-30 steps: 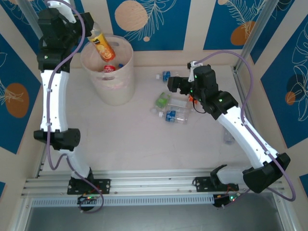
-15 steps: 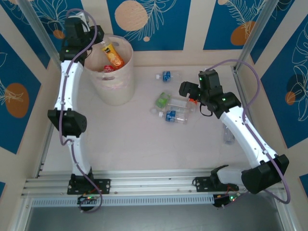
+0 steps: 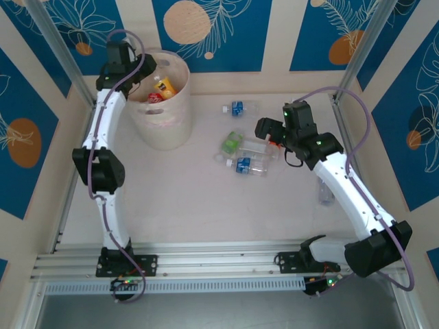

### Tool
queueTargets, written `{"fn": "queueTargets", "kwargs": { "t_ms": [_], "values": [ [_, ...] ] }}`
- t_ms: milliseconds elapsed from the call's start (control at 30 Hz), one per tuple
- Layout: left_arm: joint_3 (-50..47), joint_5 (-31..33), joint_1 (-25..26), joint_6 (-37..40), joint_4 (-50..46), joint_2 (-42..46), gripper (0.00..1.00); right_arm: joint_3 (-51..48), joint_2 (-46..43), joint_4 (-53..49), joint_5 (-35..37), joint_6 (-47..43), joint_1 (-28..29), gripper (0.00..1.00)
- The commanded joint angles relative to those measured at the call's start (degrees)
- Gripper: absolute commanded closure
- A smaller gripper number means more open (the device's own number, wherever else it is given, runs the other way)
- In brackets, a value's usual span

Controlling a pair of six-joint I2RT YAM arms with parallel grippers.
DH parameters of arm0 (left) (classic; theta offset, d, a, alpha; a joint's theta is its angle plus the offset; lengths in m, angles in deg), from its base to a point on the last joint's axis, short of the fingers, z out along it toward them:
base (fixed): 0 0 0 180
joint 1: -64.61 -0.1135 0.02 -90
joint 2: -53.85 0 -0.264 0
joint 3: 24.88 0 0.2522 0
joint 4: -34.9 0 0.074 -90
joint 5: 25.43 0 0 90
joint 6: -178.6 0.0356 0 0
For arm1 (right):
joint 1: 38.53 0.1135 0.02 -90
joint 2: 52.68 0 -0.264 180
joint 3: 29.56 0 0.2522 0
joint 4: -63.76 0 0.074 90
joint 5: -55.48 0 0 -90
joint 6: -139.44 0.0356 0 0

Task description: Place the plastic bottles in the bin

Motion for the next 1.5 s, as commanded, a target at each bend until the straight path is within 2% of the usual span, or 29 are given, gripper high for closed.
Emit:
{"fn": "queueTargets", "kwargs": {
  "t_ms": [0,133,400,567,667,767,800,967,1100,1167,1333,1467],
  "values": [
    [-2.2,0.8,1.1,-3.6,5.7,-0.4,1.0,-1.5,-0.1,0.3,-1.4,1.2,-0.2,0.01],
    [-6.0,2.2,1.8,-7.0,7.5,-0.4,1.0,-1.6,2.2,-1.1,-0.9,1.3,-1.3,0.01],
    [-9.2,4.8,2.4,-8.5,4.7,-1.8,1.0,-1.3,7.8,-3.1,-3.5,3.2,-6.8,0.01],
    [-9.6,6.3,1.8,-8.7,2.0,-1.9,0.88,-0.7,9.4,-2.4,-3.3,2.5,-7.9,0.01],
    [-9.7,6.7,1.0,-9.2,1.8,-1.3,0.69,0.1,10.7,-2.4,-2.4,1.5,-8.8,0.01],
    [-9.3,7.0,0.4,-9.3,2.0,-0.2,0.6,1.0,12.1,-2.5,-2.1,0.8,-10.1,0.01],
    [-9.1,7.3,0.2,-9.2,1.9,0.2,0.53,1.2,12.6,-2.5,-2.1,0.6,-10.5,0.01],
    [-7.8,8.7,-0.4,-8.1,1.1,2.3,0.4,2.0,14.4,-1.8,-3.2,0.4,-12.7,0.01],
    [-7.4,10.6,-0.7,-7.3,0.2,4.5,0.21,3.3,16.7,-1.7,-3.8,0.2,-14.1,0.01],
    [-7.3,11.7,-0.7,-6.9,0.0,5.7,0.15,3.9,17.9,-1.5,-4.1,0.0,-14.7,0.01],
    [-7.3,14.5,-0.8,-5.5,-0.6,9.1,0.12,5.5,21.2,-1.1,-5.9,-0.4,-16.5,0.01],
    [-7.4,18.1,-0.8,-3.5,-2.1,12.1,0.14,7.7,24.2,-1.3,-7.6,-0.8,-17.4,0.01]
  ]
}}
